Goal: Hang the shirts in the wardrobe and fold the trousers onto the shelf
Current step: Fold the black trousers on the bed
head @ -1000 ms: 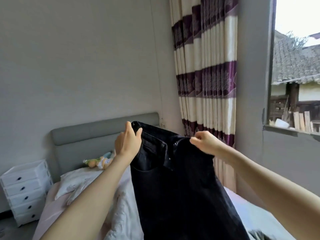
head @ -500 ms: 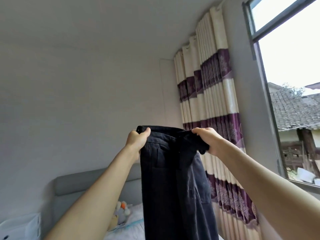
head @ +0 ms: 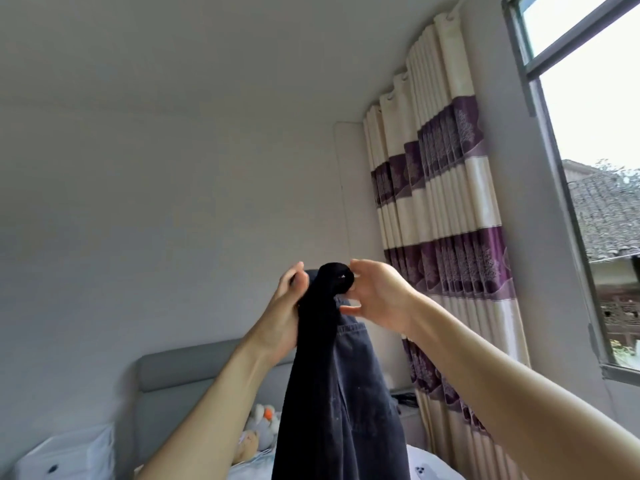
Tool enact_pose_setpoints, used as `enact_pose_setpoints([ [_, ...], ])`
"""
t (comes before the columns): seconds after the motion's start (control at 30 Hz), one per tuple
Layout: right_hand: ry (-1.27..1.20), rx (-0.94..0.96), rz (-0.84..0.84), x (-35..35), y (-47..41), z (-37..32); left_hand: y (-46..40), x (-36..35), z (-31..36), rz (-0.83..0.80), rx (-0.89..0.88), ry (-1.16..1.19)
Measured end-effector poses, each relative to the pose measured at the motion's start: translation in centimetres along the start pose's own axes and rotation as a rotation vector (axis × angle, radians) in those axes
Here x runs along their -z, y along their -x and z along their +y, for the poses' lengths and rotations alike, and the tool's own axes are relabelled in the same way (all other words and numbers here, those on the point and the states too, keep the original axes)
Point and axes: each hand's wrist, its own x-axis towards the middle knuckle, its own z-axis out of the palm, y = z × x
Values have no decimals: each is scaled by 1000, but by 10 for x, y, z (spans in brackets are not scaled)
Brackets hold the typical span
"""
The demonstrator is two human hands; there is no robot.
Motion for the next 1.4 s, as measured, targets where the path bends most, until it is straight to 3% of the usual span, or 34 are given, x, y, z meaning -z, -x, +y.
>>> enact_pose_setpoints([
  [0.1,-18,-51,-145,-11,-4,10,10,3,1,128,-12,-309],
  [0.17,33,-77,-192,-14,-5,8,14,11,1,262,-62,-387],
  [0.23,157,-7,-85,-14,-8,8,22,23,5,405,-119,-256],
  [0.3,375,155,131,-9,-11,13,29,34,11,511,-127,-84],
  [0.37,511,201,256,0,-13,23,34,43,18,506,-112,26],
  [0.5,309,-67,-150,2,-21,37,42,59,33,385,-112,36],
  [0.6,208,-63,-262,-6,-33,35,47,80,41,341,-49,-98],
  [0.7,334,18,-161,-26,-54,40,55,110,46,350,120,-398],
  [0.83,994,97,12,-60,-91,70,67,149,46,445,316,-1475],
  [0.87,1196,93,45,-69,-100,77,69,157,45,499,358,-1606],
  [0.93,1428,59,84,-92,-121,89,71,177,41,611,390,-1601],
  [1.0,1322,0,41,-111,-141,92,67,193,37,686,406,-1441],
  [1.07,992,-45,-5,-132,-162,90,61,211,42,772,375,-1203],
  [1.17,638,119,3,-162,-191,89,51,241,64,884,200,-903],
  [1.3,269,381,47,-192,-209,87,45,257,96,781,-162,-775],
  [1.4,241,523,63,-206,-204,85,59,256,108,722,-318,-808],
])
